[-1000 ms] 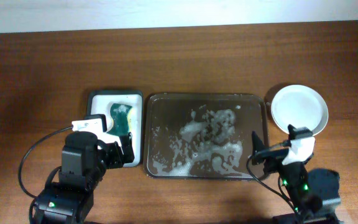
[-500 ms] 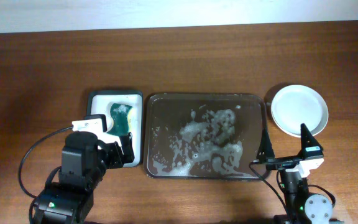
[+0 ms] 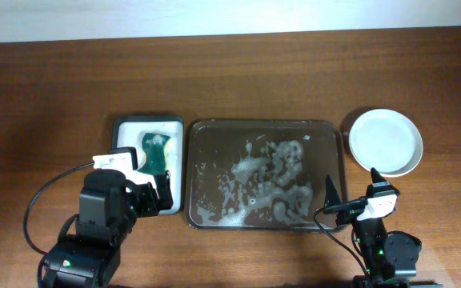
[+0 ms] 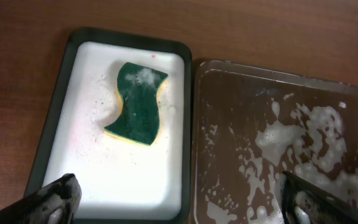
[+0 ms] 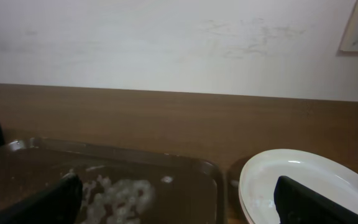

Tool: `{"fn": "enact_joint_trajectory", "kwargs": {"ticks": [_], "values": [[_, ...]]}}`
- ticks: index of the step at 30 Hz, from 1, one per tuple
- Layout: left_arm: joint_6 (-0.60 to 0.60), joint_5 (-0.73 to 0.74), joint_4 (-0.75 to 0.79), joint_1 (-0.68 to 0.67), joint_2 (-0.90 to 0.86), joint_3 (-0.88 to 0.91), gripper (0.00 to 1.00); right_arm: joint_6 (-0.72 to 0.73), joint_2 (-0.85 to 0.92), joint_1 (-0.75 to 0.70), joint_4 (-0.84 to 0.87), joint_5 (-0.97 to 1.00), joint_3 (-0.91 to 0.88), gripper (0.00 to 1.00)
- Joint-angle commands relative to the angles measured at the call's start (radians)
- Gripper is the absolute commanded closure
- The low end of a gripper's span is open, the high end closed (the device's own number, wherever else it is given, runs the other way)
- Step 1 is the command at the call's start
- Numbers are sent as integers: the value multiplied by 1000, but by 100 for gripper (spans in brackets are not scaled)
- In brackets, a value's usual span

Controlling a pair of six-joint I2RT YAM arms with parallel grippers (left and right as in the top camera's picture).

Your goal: Clean dirty plates on tray and stack at the side

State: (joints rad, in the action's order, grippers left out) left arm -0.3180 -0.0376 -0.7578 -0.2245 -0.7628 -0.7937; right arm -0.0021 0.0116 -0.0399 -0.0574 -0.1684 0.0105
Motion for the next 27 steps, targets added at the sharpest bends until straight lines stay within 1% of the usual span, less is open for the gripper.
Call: {"fn": "enact_joint_trajectory", "kwargs": {"ticks": [1, 24, 27], "values": [[-10, -11, 2, -2, 3, 6, 1, -6, -8, -6, -4, -22, -5, 1], [-7, -11, -1, -2, 20, 6, 1, -6, -8, -6, -4, -23, -5, 1], [-2, -11, -69, -2, 55, 8, 1, -6, -8, -6, -4, -23, -5, 1]]}}
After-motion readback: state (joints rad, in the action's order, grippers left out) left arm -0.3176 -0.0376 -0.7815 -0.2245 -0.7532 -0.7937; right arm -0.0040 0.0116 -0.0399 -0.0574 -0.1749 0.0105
